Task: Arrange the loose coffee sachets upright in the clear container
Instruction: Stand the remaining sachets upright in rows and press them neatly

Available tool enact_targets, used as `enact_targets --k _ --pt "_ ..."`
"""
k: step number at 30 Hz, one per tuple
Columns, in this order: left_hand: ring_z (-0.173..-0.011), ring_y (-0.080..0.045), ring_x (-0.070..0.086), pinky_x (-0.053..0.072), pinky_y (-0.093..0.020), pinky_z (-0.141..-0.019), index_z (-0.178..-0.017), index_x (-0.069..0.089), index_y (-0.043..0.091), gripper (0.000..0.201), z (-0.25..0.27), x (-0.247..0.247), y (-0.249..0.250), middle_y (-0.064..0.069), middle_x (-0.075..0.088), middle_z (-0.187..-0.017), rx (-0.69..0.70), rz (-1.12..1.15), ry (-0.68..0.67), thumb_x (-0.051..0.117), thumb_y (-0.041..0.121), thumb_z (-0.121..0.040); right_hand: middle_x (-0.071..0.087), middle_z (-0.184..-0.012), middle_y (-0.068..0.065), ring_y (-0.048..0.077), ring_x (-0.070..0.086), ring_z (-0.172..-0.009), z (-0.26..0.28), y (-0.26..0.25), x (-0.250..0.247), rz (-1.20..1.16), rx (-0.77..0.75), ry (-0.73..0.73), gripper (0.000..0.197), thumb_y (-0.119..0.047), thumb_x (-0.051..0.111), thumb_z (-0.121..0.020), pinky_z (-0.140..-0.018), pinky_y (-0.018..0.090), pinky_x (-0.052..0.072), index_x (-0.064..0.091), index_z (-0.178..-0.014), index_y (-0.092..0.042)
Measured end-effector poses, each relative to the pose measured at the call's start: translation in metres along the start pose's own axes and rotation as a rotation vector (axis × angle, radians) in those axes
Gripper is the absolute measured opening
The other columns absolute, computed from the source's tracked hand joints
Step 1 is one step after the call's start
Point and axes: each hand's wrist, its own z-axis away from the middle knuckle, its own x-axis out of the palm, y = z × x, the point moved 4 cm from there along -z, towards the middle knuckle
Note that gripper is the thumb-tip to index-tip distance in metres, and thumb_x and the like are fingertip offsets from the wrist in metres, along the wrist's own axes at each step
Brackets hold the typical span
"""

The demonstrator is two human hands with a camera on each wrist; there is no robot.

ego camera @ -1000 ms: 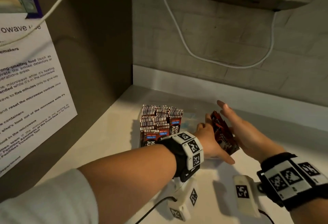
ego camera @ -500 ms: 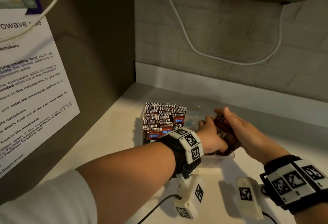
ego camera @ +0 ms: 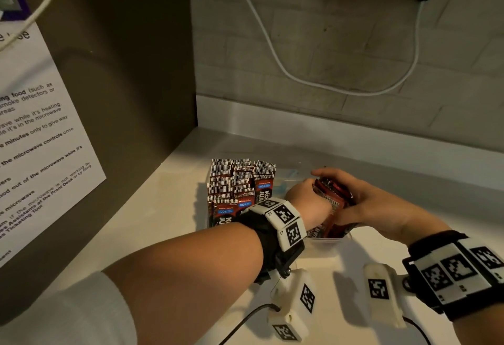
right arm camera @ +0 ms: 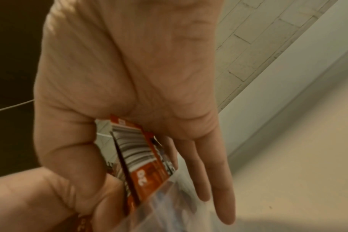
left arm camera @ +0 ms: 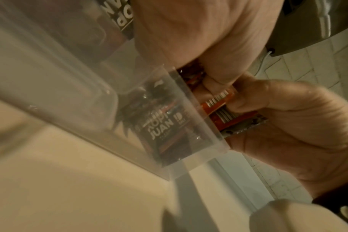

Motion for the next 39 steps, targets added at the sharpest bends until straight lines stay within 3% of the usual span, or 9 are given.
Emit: enact_targets --k 3,8,12,19,23,31,35,37,39 --pt "-0.103 -0.026 0.062 0.052 -0.045 -0.093 -0.122 0.053 0.022 0.038 -0.001 -0.003 -0.001 -0.006 0.064 -0.111 -0.007 0.046 0.035 0.056 0.008 -0.086 0.063 -0.112 0.005 0.028 0.067 -0.097 0.0 0.002 0.0 0.007 0.02 0.013 0.072 0.017 0.053 -0.075 -0.082 0.05 0.057 0.055 -0.119 -0.04" --pt "-0.105 -0.026 0.062 0.052 -0.045 -0.094 -0.12 0.057 0.02 0.051 0.002 0.002 0.0 -0.005 0.066 -0.113 0.018 0.024 -0.029 0.069 0.004 -0.073 0.066 -0.109 0.008 0.022 0.068 -0.092 -0.001 0.002 0.003 -0.02 -0.002 0.033 0.075 0.004 0.069 -0.06 -0.076 0.04 0.058 0.052 -0.122 -0.036" --pt "-0.103 -0.029 0.065 0.053 -0.046 -0.093 -0.111 0.065 0.019 0.051 0.001 0.006 0.0 -0.008 0.07 -0.108 0.034 0.009 -0.116 0.073 0.001 -0.064 0.065 -0.109 0.009 0.022 0.067 -0.093 -0.001 0.003 0.004 -0.006 -0.005 0.014 0.08 0.0 0.066 -0.053 -0.073 0.032 0.055 0.049 -0.125 -0.028" --pt "-0.086 -0.028 0.062 0.055 -0.043 -0.085 -0.086 0.06 0.027 0.038 0.004 -0.007 -0.004 -0.004 0.065 -0.085 0.007 0.161 -0.056 0.062 0.0 -0.059 0.067 -0.103 0.01 0.018 0.069 -0.086 0.002 0.003 0.002 0.042 -0.004 0.045 0.065 0.008 0.064 -0.061 -0.071 0.03 0.057 0.052 -0.119 -0.019" --pt "-0.096 -0.031 0.064 0.055 -0.049 -0.088 -0.082 0.059 0.027 0.036 0.007 -0.012 -0.002 -0.008 0.068 -0.094 -0.012 0.205 -0.014 0.059 -0.004 -0.063 0.068 -0.1 0.01 0.017 0.069 -0.08 0.002 0.003 0.002 0.066 0.0 0.06 0.06 0.01 0.063 -0.066 -0.068 0.03 0.058 0.052 -0.118 -0.018" --pt "-0.096 -0.03 0.065 0.055 -0.05 -0.087 -0.087 0.058 0.028 0.037 0.012 -0.019 0.008 -0.007 0.068 -0.097 0.031 0.288 0.047 0.06 -0.002 -0.064 0.062 -0.115 0.007 0.022 0.065 -0.097 0.003 -0.003 -0.002 0.109 -0.009 0.117 0.069 -0.003 0.075 -0.068 -0.076 0.033 0.056 0.048 -0.126 -0.028" --pt "-0.094 -0.028 0.064 0.055 -0.047 -0.087 -0.087 0.059 0.024 0.036 0.02 -0.032 0.025 -0.004 0.066 -0.089 0.097 0.391 0.062 0.06 -0.006 -0.067 0.048 -0.132 -0.008 0.016 0.049 -0.115 0.017 -0.027 -0.017 0.131 -0.193 0.414 0.063 0.001 0.071 -0.075 -0.081 0.024 0.044 0.048 -0.122 -0.035" --pt "-0.083 -0.03 0.064 0.055 -0.045 -0.079 -0.084 0.058 0.02 0.035 0.024 -0.042 0.035 -0.007 0.063 -0.078 0.108 0.507 0.054 0.057 -0.012 -0.07 0.048 -0.132 -0.013 0.014 0.044 -0.125 0.025 -0.042 -0.018 0.075 -0.297 0.505 0.065 0.002 0.07 -0.075 -0.087 0.024 0.037 0.047 -0.123 -0.034" --pt "-0.067 -0.027 0.061 0.055 -0.041 -0.068 -0.083 0.055 0.014 0.03 0.031 -0.054 0.045 -0.01 0.059 -0.07 0.122 0.627 0.04 0.053 -0.015 -0.075 0.047 -0.134 -0.011 0.01 0.042 -0.126 0.029 -0.055 -0.007 0.108 -0.332 0.477 0.071 0.0 0.071 -0.074 -0.086 0.015 0.037 0.042 -0.132 -0.029"
